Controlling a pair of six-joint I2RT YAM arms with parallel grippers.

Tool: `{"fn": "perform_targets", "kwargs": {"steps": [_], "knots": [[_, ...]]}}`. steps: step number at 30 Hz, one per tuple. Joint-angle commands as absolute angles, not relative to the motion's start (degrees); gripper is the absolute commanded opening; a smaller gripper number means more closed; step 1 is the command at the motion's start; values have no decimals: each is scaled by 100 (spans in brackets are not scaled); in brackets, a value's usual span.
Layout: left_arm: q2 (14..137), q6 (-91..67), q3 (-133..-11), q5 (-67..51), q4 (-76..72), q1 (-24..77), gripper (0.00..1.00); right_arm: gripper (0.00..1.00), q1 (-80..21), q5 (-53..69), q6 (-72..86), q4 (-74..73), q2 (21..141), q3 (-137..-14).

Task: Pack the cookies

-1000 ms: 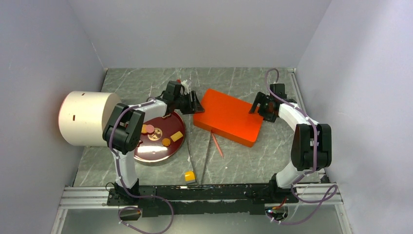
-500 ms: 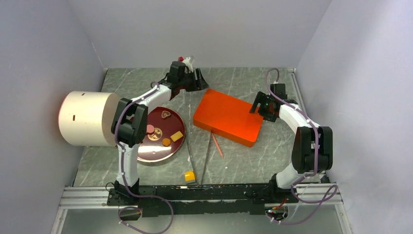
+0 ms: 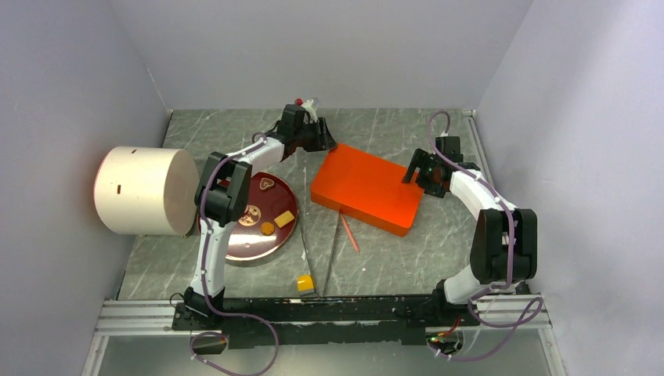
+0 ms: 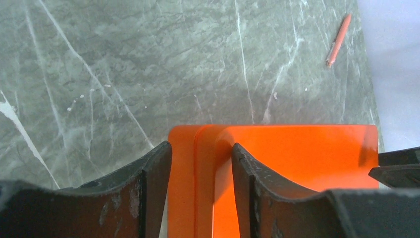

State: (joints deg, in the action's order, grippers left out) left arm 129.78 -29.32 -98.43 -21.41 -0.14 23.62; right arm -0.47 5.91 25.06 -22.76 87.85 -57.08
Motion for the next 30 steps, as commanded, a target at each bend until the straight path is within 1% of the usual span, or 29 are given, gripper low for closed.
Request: {"fn": "perform_targets", "kwargs": {"steps": [1,4,7,14,22,25,28,30], "knots": [[13299,-2650,-9886,-1718,500,2399,50,83,-62,429,2478,-2283,8536,-5619],[13327,-2584,-9651,-1499,685,2412,44,83,-62,416,2506,-2308,8518,-5607],[13298,-2449,-9440,-1225,869,2470,42,82,-82,360,2516,-2344,8498,-5612],[13436,-2316,-9342,-638,1459,2601,40,82,-315,132,2504,-2459,8562,-5715],[13718,-2083,-9899,-16,2154,2656,39,82,-646,-189,2458,-2638,8604,-6037],[13771,-2001,-10014,-9,2319,2687,39,82,-703,-219,2431,-2668,8587,-6146],[13666,-2059,-9916,-63,2113,2683,40,82,-737,-182,2405,-2727,8546,-6266],[13527,-2106,-9865,-312,1923,2679,42,82,-747,-152,2392,-2751,8476,-6326]]}}
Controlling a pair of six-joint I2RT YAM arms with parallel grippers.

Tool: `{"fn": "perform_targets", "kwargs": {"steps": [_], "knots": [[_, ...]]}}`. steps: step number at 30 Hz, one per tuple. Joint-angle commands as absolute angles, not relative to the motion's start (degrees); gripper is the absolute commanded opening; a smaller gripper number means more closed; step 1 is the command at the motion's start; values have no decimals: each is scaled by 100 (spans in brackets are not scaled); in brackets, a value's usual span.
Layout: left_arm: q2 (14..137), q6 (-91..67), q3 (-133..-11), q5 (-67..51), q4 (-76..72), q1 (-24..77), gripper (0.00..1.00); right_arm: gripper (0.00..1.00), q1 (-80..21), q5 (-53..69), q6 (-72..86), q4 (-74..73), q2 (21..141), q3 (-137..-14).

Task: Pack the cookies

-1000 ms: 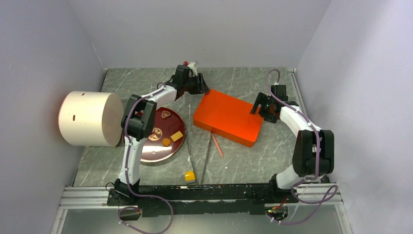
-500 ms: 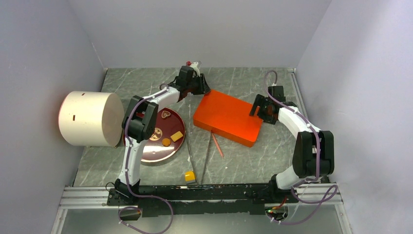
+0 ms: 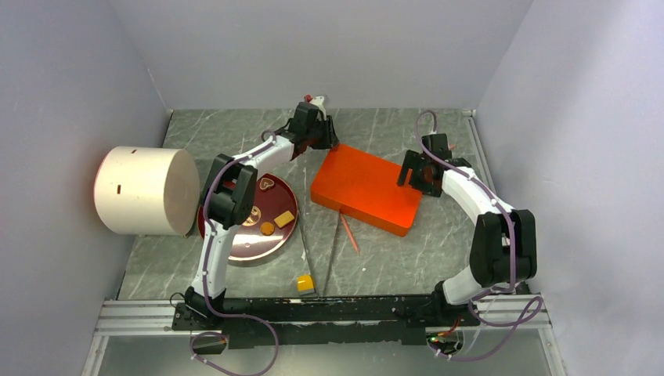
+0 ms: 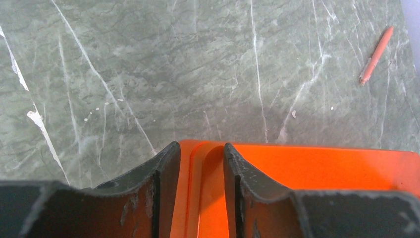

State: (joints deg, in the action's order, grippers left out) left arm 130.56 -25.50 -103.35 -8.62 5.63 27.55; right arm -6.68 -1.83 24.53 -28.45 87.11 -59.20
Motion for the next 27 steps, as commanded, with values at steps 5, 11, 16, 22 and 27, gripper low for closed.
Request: {"fn": "perform_targets", "kwargs": {"steps": [5,11,16,22,27], "knots": [[13124,-2243,-10134,-734,1672,2681,49,83,-748,-191,2278,-2824,8210,-6496],[12592,-2153,-10616,-647,1547,2681,52,83,-747,-289,2215,-2862,7857,-6403],[12219,-2038,-10569,-769,1266,2714,42,83,-747,-312,2225,-2822,7568,-6152],[12100,-1552,-10542,-652,1163,2897,12,83,-747,-319,2237,-2826,7330,-5900],[12191,-1298,-10758,-439,1297,3079,5,83,-747,-322,2254,-2858,7239,-5797]]}}
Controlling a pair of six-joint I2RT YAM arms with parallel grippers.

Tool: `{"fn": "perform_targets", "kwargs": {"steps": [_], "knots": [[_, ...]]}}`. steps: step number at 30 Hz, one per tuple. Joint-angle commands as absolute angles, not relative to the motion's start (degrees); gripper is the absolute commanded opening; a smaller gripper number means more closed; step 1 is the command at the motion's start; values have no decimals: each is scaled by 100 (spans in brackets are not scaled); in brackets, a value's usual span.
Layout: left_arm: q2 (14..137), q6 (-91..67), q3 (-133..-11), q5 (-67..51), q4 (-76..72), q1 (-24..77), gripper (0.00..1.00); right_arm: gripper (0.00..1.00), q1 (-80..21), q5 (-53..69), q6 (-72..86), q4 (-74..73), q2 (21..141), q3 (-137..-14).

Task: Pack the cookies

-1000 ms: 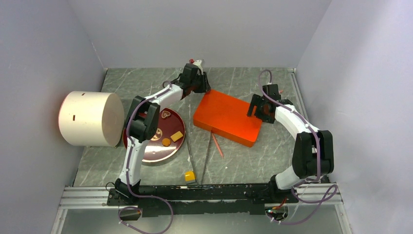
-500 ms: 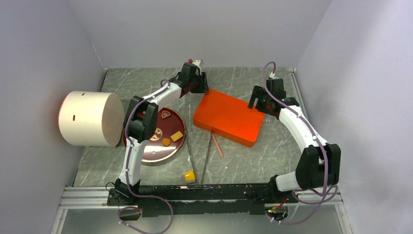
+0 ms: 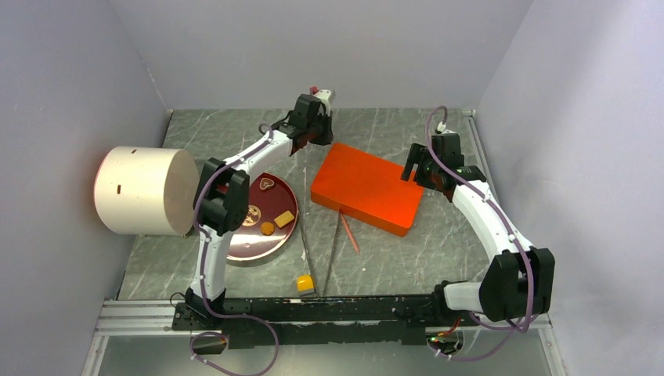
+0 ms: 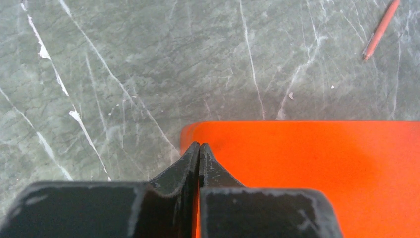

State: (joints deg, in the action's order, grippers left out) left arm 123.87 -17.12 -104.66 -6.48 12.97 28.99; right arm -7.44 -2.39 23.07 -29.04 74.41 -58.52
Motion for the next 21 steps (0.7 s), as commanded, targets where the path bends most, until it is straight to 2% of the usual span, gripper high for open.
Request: {"fn": "perform_targets", "kwargs": {"steps": [1,11,21], "knots": [[12218,-1253,-10817,-388,1329,3121,5,83,-747,-330,2256,-2869,7220,-5788],[12380,-979,-11159,-10,1528,3352,5,83,-749,-377,2217,-2898,7167,-5774],[12794,-1042,-10973,257,1700,3378,5,83,-747,-360,2207,-2857,7240,-5766]]}}
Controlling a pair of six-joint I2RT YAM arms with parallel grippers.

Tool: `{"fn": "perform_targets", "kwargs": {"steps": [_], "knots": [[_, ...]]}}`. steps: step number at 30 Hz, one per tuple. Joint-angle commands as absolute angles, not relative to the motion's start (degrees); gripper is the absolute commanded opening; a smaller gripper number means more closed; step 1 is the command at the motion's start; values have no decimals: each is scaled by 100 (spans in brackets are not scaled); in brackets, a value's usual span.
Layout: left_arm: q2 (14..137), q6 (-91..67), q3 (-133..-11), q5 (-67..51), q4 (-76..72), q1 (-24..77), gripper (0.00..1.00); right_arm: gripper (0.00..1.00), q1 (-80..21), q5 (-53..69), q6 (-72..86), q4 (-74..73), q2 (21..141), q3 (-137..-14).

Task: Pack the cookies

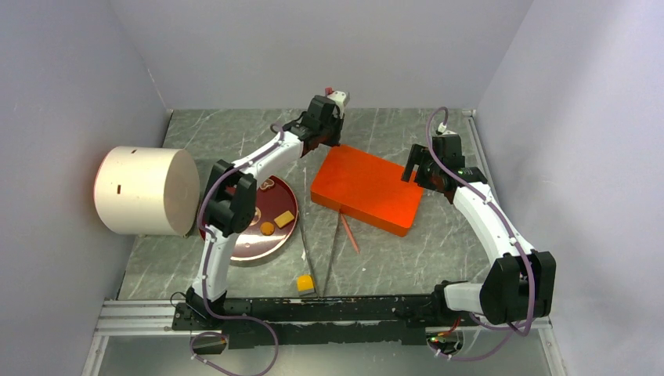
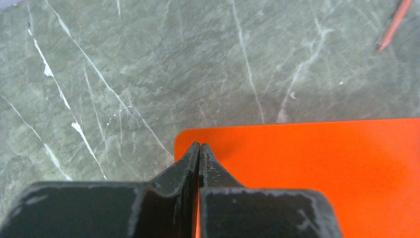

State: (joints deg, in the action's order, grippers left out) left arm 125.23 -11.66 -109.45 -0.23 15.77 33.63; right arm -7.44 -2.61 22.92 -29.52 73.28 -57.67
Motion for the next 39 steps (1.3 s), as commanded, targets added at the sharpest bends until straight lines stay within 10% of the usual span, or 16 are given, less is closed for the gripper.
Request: {"fn": "perform_targets", "kwargs": {"steps": [1,19,39], "knots": [[12860,-1048,-10951,284,1717,3382,5,83,-748,-359,2207,-2853,7247,-5766],[12806,-1095,-11069,159,1944,3384,5,83,-747,-320,2196,-2849,7255,-5845],[10286,-1311,-9354,175,1637,3375,53,60,-1398,164,2768,-3843,6659,-5142]]}}
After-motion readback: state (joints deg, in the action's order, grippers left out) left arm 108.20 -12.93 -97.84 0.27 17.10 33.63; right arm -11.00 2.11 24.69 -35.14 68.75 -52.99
